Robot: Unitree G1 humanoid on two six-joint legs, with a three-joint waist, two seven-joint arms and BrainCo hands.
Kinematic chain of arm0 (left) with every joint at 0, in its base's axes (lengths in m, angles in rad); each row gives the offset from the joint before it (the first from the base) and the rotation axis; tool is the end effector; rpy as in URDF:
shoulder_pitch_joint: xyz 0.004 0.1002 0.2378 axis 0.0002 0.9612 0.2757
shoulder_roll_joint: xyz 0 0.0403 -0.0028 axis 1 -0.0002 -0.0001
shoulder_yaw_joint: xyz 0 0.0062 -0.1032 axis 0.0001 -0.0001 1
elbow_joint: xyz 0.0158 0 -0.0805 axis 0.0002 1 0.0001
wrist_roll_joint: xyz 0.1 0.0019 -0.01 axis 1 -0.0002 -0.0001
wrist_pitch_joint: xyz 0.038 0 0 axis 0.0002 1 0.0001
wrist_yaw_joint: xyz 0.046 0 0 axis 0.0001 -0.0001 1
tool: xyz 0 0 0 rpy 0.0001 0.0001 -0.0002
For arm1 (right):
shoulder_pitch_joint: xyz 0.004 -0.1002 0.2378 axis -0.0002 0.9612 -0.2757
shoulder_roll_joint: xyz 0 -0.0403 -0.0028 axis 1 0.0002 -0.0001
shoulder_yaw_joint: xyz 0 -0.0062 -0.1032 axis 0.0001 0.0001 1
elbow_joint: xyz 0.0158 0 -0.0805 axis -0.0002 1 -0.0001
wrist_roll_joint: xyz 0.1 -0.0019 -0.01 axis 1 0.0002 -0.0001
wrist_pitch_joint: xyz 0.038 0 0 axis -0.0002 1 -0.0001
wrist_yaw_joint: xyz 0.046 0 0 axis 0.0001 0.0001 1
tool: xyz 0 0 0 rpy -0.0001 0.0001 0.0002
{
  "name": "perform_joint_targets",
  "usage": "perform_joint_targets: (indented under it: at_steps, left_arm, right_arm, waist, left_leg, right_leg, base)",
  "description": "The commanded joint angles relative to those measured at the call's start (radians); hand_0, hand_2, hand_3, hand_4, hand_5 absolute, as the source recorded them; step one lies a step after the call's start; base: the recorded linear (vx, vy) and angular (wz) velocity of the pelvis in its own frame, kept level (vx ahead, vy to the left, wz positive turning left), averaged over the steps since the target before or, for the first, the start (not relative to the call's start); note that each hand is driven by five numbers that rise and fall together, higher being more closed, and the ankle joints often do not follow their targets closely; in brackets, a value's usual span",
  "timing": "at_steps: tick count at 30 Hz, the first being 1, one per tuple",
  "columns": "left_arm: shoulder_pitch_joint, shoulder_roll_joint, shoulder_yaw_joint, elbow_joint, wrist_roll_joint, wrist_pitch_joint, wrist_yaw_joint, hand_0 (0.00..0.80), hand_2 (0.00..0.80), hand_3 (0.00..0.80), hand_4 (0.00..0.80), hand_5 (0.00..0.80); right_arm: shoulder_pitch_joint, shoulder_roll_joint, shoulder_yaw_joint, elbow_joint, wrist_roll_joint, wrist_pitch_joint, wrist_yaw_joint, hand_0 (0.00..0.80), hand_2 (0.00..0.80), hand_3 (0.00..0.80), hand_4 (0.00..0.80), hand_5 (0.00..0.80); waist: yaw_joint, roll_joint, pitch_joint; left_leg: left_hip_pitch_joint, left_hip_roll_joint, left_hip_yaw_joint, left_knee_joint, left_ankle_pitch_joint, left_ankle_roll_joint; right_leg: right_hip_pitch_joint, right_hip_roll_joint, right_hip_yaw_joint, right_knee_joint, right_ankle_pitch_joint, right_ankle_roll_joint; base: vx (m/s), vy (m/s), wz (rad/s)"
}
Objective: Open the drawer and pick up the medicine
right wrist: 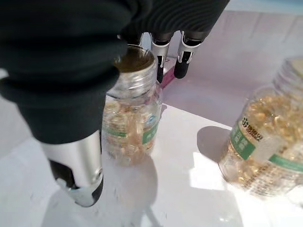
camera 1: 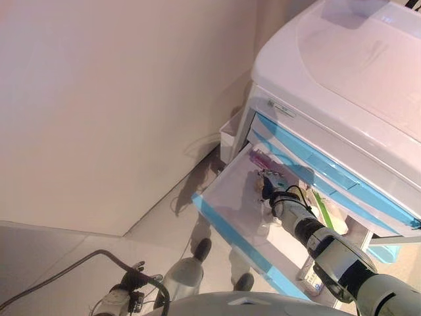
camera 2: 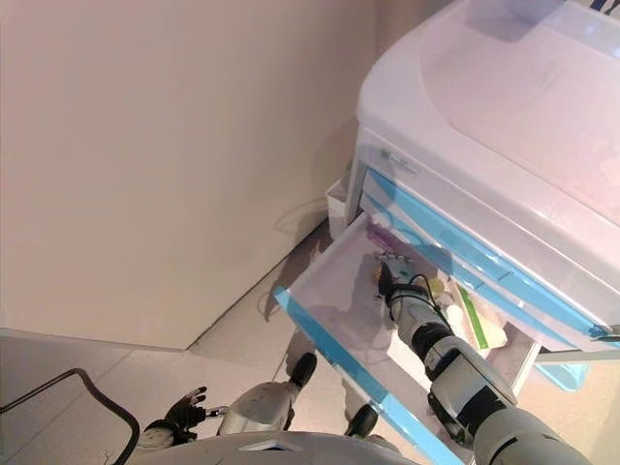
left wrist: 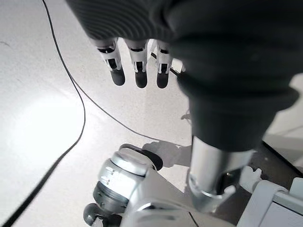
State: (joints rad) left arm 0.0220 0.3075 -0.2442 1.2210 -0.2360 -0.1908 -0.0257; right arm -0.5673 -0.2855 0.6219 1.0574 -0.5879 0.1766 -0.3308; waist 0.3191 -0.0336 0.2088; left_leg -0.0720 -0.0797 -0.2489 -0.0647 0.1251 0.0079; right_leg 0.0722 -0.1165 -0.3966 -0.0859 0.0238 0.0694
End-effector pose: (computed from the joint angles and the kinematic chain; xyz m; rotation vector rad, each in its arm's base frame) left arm 0.0717 0.2406 -0.1087 0.2026 1.0630 0.0785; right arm 0.2662 -0.1721 -0.0188 -1.4128 0.3457 0.1462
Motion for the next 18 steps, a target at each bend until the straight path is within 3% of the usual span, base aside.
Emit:
perform_joint_targets:
  at_steps: [1,18]
  left_arm:
    - [-0.005,0.008,-0.059,0.033,0.001,-0.042,-0.004,0.0,0.0,0.0,0.0,0.0]
    - [-0.004,0.001,-0.071,0.035,0.003,-0.057,-0.014,0.0,0.0,0.0,0.0,0.0]
  right_arm:
    - [-0.032,-0.014,-0.001,0.009,0.054,-0.005,-0.08,0.0,0.0,0.0,0.0,0.0]
    - [-0.054,-0.017,-0.023,0.042,0.071,0.014,-0.048,0.0,0.0,0.0,0.0,0.0]
  waist:
    - [0.018,0.04,-0.024]
    - [0.019,0.055,-0.017]
  left_leg:
    - [-0.007,-0.013,0.023,-0.017,-0.027,0.018]
    - [-0.009,-0.022,0.019,-0.019,-0.028,0.019]
  right_leg:
    - [-0.056,-0.071,0.019,0.144,0.005,0.041]
    - [-0.066,-0.086,0.024,0.147,0.014,0.048]
  base:
    - [-0.005,0.03,0.04]
    - [0.0,0.002,0.0]
